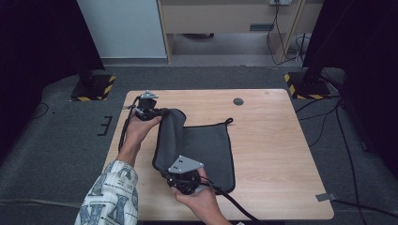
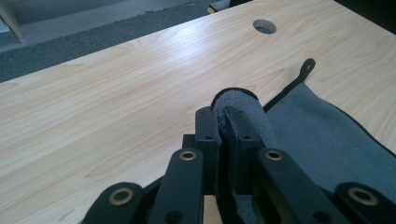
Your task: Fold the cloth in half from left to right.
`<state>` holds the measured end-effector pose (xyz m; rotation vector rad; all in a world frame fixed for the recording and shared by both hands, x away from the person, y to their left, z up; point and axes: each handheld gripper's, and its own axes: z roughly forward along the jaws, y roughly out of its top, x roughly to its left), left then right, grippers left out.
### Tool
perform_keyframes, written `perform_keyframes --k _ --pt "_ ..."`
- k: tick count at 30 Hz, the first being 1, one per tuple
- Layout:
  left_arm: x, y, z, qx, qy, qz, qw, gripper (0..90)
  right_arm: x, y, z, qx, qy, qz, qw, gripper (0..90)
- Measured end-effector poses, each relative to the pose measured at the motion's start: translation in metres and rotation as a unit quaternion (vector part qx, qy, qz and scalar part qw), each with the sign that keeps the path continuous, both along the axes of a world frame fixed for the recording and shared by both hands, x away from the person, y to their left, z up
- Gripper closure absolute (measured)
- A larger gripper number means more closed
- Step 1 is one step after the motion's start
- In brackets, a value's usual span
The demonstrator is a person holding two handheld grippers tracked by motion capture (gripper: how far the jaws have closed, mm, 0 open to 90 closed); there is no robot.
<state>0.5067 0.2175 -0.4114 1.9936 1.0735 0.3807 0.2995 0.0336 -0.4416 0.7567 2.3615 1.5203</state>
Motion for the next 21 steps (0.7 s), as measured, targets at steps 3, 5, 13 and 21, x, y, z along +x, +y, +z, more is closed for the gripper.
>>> perform_keyframes --k 3,5,13,21 --pt "0.001 -0.009 -0.002 -0.001 0.002 -0.003 1.0000 84.5 -0.001 -0.010 0.000 0.000 -0.002 -0.007 1.0000 83.4" --pt "0.002 -0.014 -0.004 -0.001 0.001 -0.005 1.0000 84.5 -0.002 -0.017 -0.001 0.000 -0.001 -0.012 0.9999 83.4" --pt "0.005 -0.033 -0.009 -0.003 -0.002 -0.004 1.0000 84.5 -0.005 -0.039 -0.006 -0.003 -0.004 -0.032 0.9995 83.5" --pt "0.006 -0.053 -0.011 0.003 -0.002 -0.013 0.9999 84.6 -0.015 -0.050 -0.006 -0.010 -0.027 -0.028 0.9992 84.4"
